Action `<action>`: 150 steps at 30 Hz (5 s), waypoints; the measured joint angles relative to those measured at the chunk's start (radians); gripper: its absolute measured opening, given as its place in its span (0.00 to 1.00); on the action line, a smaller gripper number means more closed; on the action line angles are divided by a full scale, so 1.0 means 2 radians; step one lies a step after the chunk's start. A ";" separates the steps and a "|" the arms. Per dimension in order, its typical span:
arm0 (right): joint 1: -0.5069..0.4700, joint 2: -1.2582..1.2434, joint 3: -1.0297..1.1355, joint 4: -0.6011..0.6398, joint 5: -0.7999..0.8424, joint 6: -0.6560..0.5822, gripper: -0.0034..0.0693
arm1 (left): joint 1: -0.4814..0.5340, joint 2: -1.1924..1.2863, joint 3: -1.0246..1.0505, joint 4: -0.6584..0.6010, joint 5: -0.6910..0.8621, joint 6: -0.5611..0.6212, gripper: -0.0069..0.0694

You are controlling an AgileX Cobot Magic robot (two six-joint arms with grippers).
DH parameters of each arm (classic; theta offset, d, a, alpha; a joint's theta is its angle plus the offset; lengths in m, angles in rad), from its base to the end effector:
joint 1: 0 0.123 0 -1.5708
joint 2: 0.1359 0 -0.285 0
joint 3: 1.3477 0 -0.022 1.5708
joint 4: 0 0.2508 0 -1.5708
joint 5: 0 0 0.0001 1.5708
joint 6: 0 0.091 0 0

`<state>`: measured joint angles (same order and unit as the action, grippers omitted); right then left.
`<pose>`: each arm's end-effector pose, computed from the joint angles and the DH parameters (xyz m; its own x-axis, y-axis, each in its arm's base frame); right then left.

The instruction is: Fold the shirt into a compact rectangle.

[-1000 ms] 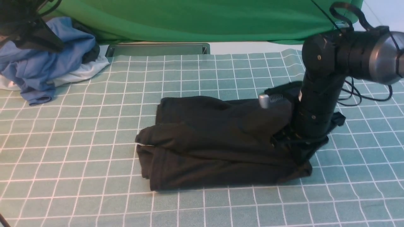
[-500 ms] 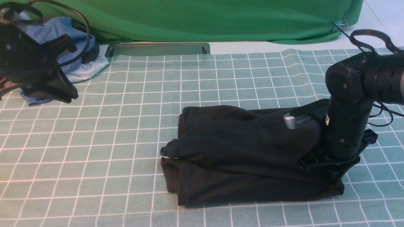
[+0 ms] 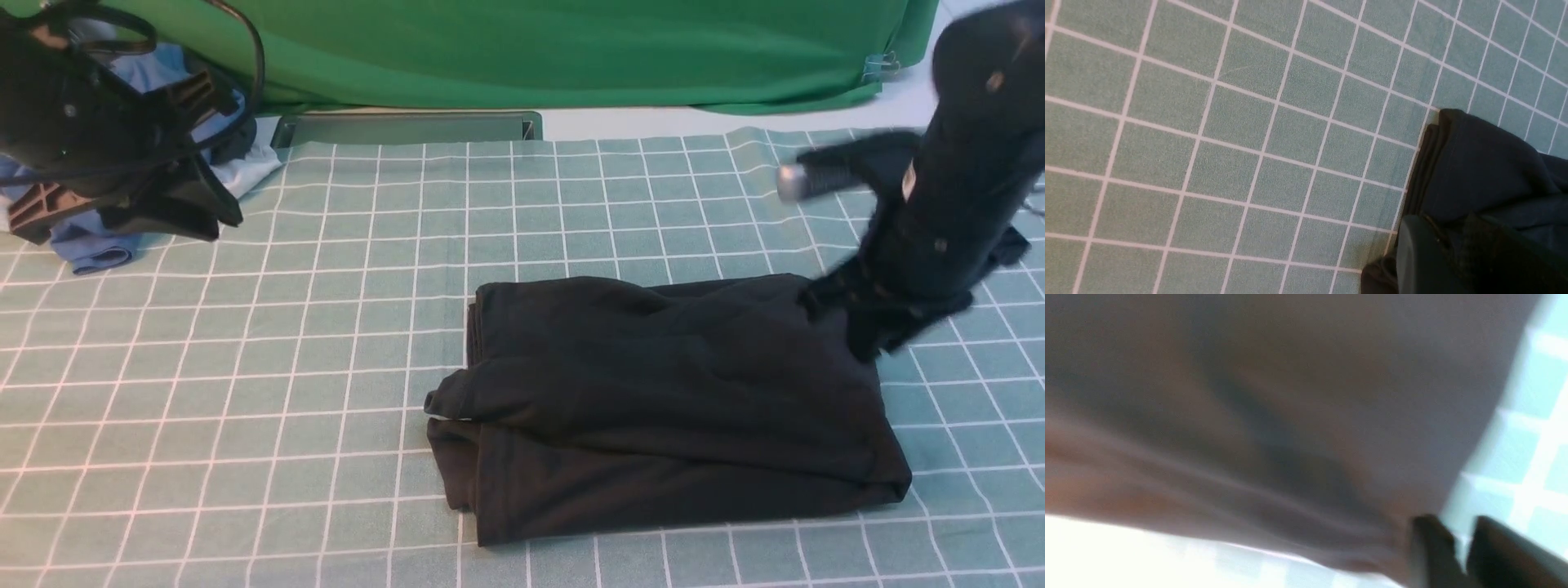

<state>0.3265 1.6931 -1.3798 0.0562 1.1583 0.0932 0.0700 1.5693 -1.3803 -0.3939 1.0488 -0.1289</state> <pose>0.3195 0.1131 0.2745 -0.9625 -0.2041 -0.1788 -0.2197 0.9729 0.0717 0.3289 -0.0073 0.3247 -0.8728 -0.3704 -0.3178 -0.2175 0.8781 -0.4262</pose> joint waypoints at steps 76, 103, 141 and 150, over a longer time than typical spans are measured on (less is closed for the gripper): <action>0.137 -0.706 0.518 -0.020 -0.544 -0.093 0.13 | 0.000 0.000 0.004 0.035 -0.032 0.014 0.35; 0.056 -0.770 0.626 -0.028 -0.536 -0.092 0.23 | 0.000 0.000 0.004 0.068 0.007 0.064 0.11; -0.132 -0.847 0.693 -0.096 -0.456 -0.092 0.34 | 0.000 -0.044 0.020 0.042 0.078 0.172 0.11; -0.132 -0.847 0.693 -0.096 -0.456 -0.092 0.35 | 0.000 -0.160 0.136 0.022 0.082 0.190 0.11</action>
<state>0.0625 0.0000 0.0070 -0.1349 0.2457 -0.0913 0.0700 1.2500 -1.1080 -0.3499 1.2120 0.2511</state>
